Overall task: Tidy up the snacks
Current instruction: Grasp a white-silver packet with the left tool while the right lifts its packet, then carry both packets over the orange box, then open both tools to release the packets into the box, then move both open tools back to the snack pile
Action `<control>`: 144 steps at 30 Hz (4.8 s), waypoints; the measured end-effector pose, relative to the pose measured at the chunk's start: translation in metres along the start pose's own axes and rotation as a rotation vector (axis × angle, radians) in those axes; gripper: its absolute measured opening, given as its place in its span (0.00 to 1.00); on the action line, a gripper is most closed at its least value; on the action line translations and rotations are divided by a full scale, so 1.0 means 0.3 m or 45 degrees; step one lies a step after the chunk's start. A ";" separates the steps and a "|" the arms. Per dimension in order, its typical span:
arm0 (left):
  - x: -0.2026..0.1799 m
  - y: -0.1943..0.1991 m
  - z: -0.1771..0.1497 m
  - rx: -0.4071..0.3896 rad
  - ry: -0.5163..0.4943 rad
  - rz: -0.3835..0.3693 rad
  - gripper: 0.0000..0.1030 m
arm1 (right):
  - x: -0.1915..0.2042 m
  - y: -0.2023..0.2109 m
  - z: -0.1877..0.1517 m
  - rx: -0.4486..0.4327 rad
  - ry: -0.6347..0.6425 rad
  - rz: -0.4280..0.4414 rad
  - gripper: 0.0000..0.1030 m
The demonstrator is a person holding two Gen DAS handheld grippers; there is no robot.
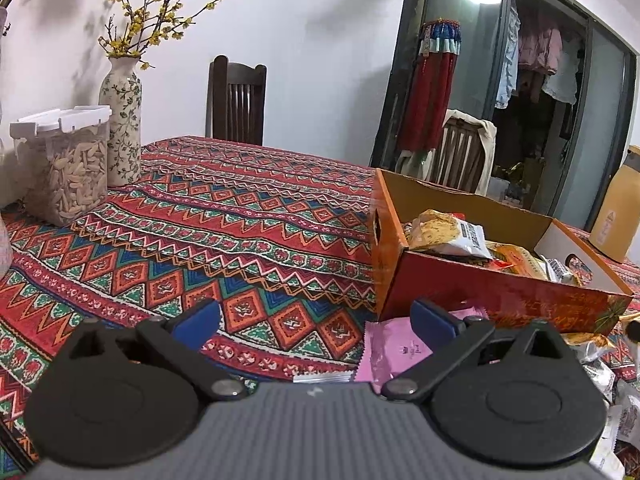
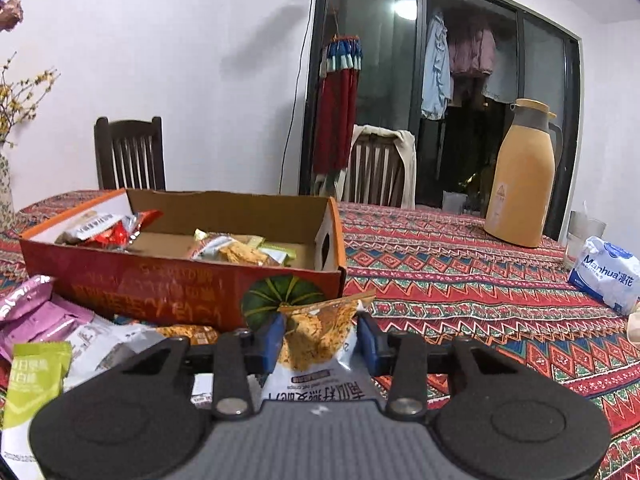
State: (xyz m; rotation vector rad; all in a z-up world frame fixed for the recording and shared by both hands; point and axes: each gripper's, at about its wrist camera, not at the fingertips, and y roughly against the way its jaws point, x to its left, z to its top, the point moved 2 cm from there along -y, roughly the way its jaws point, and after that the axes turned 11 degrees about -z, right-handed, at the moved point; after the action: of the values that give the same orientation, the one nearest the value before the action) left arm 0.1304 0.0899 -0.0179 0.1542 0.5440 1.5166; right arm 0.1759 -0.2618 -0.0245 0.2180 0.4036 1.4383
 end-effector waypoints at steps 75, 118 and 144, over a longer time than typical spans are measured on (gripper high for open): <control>-0.437 -0.240 0.307 -0.055 -0.241 -0.141 0.40 | 0.179 -0.121 0.355 -0.282 -0.084 0.203 0.36; -0.367 -0.225 0.247 -0.093 -0.135 -0.167 1.00 | 0.124 -0.121 0.274 -0.139 -0.267 0.159 1.00; -0.269 -0.032 0.150 0.002 -0.123 -0.105 1.00 | 0.153 0.106 0.214 -0.163 -0.173 0.076 1.00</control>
State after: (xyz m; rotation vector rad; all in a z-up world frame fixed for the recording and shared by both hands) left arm 0.1614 0.0217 0.0369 0.2029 0.4685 1.4207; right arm 0.1760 -0.2063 0.0400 0.2241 0.1950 1.4927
